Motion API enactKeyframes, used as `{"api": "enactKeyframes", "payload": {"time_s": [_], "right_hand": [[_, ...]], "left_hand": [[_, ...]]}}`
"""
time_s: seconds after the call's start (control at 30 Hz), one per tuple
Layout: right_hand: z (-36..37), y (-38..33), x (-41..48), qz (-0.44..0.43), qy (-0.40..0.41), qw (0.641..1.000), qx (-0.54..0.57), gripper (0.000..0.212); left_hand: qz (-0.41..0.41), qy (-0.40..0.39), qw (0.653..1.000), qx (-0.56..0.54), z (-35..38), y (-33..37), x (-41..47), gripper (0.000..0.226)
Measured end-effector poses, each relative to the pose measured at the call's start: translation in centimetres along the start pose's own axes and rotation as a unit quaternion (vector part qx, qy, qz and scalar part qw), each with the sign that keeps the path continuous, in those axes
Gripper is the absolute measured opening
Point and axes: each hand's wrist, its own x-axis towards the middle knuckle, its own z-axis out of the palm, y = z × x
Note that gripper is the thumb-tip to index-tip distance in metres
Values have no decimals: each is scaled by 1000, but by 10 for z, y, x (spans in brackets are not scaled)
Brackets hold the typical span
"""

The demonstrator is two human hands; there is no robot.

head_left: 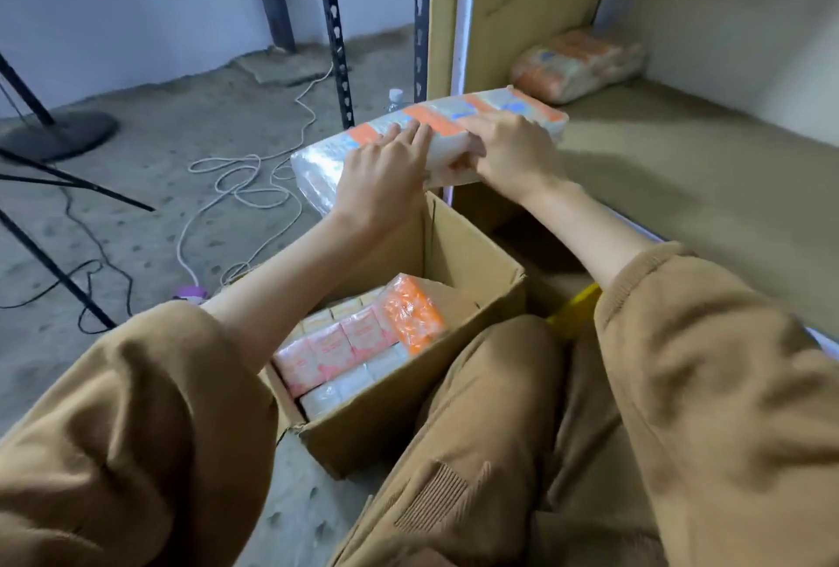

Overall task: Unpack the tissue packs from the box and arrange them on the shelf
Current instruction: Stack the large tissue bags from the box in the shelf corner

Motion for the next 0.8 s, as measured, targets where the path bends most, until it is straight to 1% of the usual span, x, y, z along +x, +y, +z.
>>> {"api": "enactKeyframes", "payload": {"time_s": [0.03,0.13,0.17,0.23,0.3,0.37,0.53,0.63,0.67,0.73,0.8], "right_hand": [[-9,8,-3,7,12,1000,-7,35],[-33,37,-14,38,34,998,-28,36],[-39,47,-19,51,34,997,-35,36],[-48,67,-27,79,27,995,-49,35],[-52,90,-37,109,15,992,-62,38],[-54,111,-46,131,1,989,-75,42],[-46,156,-63,180,-25,981,-75,41],[-37,176,-64,186,-41,980,-64,43],[-36,182,-63,190,-48,979,-60,44],[-34,192,-59,195,-64,977,-57,46],[-30,201,-52,193,-76,977,-46,46]], "left_hand": [[21,9,1000,0,-5,8,7,40],[40,18,999,-18,-13,37,24,49],[52,7,998,-26,-12,48,32,48],[79,29,996,-24,-7,72,45,44],[115,1,993,-10,-1,96,53,42],[142,-33,989,-23,-4,117,60,47],[186,-60,980,-41,14,162,81,54],[205,-59,976,-44,28,177,88,59],[206,-44,975,-66,42,181,94,59],[213,-29,974,-66,44,185,96,63],[191,-27,977,-87,47,186,103,67]]}}
